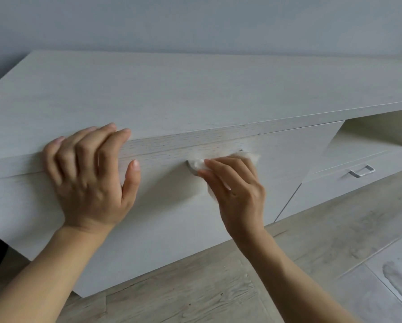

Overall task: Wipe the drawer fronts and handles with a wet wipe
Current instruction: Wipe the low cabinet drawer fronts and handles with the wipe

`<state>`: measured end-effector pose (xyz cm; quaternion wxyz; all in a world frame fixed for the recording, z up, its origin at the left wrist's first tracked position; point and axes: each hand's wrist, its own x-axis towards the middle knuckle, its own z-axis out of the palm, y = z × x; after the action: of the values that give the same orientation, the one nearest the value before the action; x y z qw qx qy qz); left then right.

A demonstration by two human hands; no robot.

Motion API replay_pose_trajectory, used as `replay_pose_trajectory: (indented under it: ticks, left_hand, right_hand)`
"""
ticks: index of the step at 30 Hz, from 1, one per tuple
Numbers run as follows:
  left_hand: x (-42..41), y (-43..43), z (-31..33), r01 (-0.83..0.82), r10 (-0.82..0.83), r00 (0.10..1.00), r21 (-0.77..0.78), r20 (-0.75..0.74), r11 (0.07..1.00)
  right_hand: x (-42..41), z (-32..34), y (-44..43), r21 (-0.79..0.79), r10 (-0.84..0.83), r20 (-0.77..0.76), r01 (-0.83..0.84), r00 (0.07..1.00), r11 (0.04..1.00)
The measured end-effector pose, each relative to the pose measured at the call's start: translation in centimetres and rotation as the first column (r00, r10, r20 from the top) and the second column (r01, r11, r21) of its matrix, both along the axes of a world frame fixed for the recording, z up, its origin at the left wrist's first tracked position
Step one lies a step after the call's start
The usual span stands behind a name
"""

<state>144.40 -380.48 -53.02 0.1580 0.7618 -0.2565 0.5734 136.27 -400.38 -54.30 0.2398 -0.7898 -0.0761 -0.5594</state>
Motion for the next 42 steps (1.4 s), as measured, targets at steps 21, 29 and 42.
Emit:
replay_pose_trajectory:
  ticks: [21, 29, 42]
  left_hand:
    - [-0.2, 0.1, 0.2, -0.01, 0.01, 1.0, 0.018, 0.01, 1.0]
    - [-0.1, -0.1, 0.1, -0.014, 0.014, 1.0, 0.017, 0.021, 1.0]
    - [0.0, -0.1, 0.1, -0.055, 0.054, 0.997, 0.025, 0.049, 0.998]
  right_hand:
    - [-1.1, -1.1, 0.3, 0.001, 0.011, -0.014, -0.011, 1.0, 1.0]
    - [0.0, -0.9, 0.1, -0.051, -0.011, 0.028, 0.012, 1.0, 0.999]
    - [-0.1, -1.0, -0.4, -0.019, -0.055, 0.084, 0.056, 0.995, 0.998]
